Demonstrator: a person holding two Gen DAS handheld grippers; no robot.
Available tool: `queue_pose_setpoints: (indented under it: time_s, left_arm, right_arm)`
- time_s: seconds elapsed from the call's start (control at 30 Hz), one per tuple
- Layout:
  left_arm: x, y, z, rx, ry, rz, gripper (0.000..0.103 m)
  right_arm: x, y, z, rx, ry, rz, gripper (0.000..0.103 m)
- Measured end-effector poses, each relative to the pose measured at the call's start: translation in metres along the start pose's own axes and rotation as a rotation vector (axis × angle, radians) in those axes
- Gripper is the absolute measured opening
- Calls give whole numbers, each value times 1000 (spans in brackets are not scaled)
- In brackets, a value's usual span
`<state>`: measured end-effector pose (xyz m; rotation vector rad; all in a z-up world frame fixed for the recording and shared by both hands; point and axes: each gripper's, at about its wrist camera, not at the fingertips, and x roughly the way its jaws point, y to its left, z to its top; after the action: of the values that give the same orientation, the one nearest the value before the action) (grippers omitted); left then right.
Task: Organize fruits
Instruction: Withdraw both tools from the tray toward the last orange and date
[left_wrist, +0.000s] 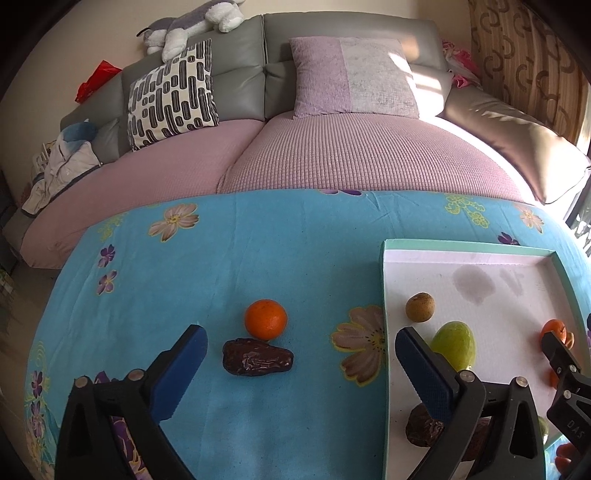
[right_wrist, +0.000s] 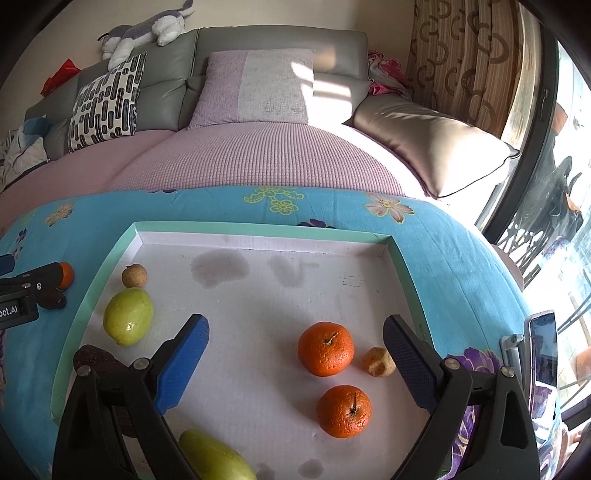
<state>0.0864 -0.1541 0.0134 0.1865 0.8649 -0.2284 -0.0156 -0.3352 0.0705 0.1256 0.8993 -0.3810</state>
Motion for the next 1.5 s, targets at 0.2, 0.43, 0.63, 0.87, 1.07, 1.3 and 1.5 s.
queue_pose_setpoints:
  time_s: [0.2,0.43,0.63,0.87,1.07,1.3,1.5]
  left_arm:
    - [1,14,-3,-8,-4,10,103]
    - [4,37,-8,-22,-11,22,103]
    - [10,58,-11,-41,-6,20,103]
    - [17,88,-16,-81,-3,25,103]
    - [21,112,-22,-116,-1,30,103]
    - [23,130,-26,-166,-3,5,103]
    - [23,131,-28,-183,-4,-39,103]
  right_arm:
    - [-4,3,4,36,-24,31,96]
    - [1,19,3,-18,1,10,96]
    - [4,43,5,-70,12,20,96]
    - [7,72,7,-106,23,47,95]
    - [7,87,9,-116,11,44,95]
    - [5,90,12,-42,-8,92,95]
    - [6,89,12,10,-1,129,95]
